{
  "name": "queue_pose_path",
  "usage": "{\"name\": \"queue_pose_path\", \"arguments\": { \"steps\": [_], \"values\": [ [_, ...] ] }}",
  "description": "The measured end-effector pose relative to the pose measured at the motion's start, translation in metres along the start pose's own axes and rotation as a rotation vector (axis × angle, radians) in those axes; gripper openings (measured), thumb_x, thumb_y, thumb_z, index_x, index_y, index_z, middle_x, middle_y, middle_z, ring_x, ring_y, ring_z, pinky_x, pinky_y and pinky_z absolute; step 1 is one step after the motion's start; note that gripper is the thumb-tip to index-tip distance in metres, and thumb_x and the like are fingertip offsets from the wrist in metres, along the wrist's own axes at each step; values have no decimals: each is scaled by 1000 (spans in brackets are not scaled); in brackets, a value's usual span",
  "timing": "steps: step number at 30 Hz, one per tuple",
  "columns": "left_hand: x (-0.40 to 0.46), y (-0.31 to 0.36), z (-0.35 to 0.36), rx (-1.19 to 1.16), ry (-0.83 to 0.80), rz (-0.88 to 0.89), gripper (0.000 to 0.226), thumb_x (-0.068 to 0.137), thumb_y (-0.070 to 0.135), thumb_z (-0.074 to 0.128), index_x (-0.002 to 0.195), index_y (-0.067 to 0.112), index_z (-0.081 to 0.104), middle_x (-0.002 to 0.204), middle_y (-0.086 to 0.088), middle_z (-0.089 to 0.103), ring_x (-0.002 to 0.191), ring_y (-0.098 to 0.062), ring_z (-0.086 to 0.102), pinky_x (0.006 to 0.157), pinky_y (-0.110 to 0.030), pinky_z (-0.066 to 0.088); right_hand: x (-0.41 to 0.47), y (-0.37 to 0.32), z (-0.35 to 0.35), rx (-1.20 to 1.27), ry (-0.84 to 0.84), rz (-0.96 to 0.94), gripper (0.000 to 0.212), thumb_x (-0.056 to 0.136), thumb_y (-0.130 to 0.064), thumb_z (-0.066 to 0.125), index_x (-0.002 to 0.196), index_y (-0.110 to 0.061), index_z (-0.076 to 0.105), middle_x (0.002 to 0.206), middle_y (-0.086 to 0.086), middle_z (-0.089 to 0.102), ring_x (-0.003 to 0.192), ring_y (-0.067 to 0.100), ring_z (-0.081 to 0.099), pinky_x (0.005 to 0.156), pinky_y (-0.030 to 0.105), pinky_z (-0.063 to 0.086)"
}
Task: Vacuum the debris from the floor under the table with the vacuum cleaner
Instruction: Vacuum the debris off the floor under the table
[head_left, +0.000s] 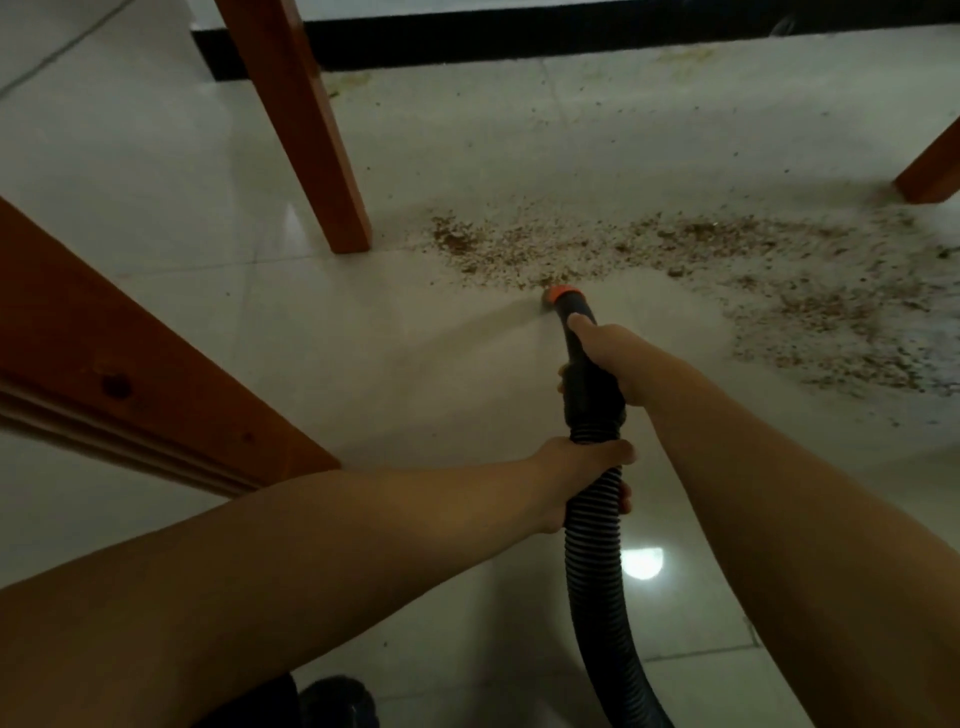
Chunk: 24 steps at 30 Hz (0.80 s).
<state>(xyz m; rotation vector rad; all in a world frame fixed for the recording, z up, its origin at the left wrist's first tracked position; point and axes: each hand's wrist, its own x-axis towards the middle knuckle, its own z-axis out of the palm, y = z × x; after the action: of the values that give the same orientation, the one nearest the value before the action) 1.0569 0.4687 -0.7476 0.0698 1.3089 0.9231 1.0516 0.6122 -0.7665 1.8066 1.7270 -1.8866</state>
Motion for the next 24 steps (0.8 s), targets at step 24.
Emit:
{"name": "queue_pose_path", "arguments": {
  "steps": [24],
  "values": [
    [22,4,-19,-140,46,82,12,87,11,62,84,6,51,65,-9,57,47,-16,58,48,-23,53,31,-20,30,-189,-144,-143,48,99,-48,37,110,-1,44,112,25,63,101,40,65,91,53,54]
  ]
}}
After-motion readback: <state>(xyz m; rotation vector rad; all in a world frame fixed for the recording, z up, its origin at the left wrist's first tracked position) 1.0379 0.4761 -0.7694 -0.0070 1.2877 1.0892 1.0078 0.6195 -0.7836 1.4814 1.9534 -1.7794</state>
